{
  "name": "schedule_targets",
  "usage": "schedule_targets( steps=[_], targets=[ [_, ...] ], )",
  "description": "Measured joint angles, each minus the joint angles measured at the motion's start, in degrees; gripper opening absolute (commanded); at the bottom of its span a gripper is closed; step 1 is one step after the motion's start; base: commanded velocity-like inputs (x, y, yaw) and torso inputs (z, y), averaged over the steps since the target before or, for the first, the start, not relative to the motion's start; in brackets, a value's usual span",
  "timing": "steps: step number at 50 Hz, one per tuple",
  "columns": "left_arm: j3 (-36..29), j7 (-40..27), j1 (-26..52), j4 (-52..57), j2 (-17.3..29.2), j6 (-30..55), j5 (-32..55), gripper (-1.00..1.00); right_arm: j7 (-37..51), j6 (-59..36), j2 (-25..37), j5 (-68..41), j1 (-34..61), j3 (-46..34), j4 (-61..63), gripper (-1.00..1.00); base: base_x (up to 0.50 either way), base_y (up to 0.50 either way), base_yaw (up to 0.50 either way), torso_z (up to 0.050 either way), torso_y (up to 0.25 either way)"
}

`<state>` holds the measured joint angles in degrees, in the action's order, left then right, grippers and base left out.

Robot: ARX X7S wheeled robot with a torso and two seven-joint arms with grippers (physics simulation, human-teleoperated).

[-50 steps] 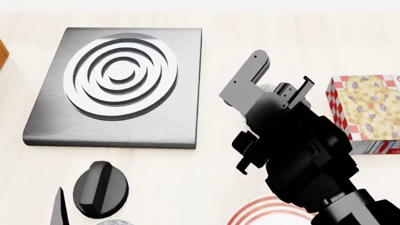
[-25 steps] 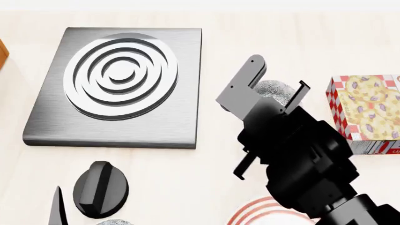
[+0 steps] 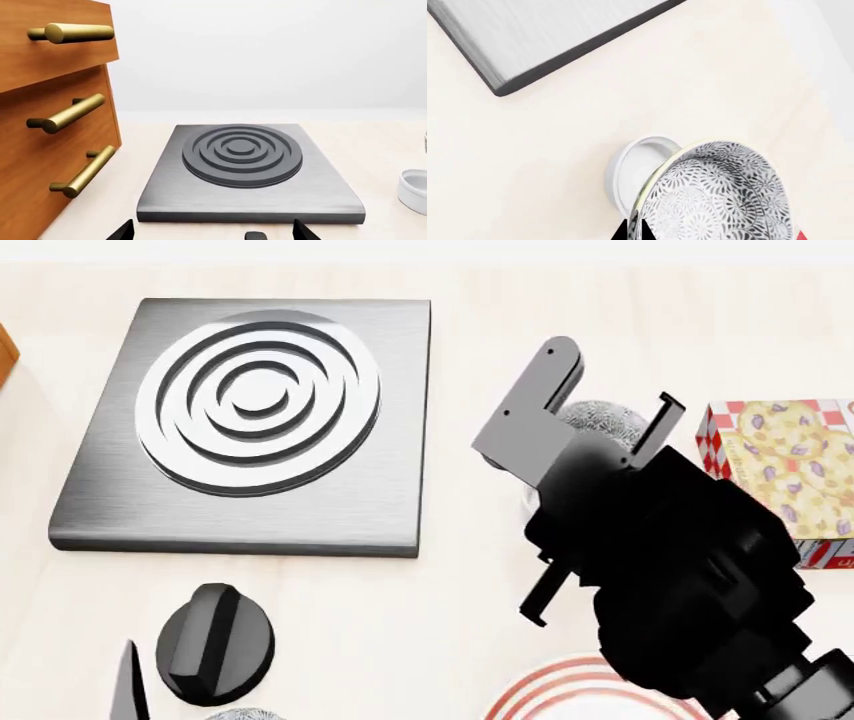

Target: Pick the akita bowl on the ramekin and place it on the plate.

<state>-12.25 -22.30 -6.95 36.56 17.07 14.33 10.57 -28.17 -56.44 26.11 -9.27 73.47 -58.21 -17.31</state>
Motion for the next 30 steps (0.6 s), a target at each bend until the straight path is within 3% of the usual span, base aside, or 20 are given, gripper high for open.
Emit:
schedule_targets(
  steps=[30],
  targets=[
    [-0.4,-0.8,-0.2,0.4,0.8,-0.4,1.1,1.0,-8.3,-18.3,11.6,-4.0,2.0,-6.6,30.0,-1.0,0.0,0.0,0.0,0.0,0.0]
  ],
)
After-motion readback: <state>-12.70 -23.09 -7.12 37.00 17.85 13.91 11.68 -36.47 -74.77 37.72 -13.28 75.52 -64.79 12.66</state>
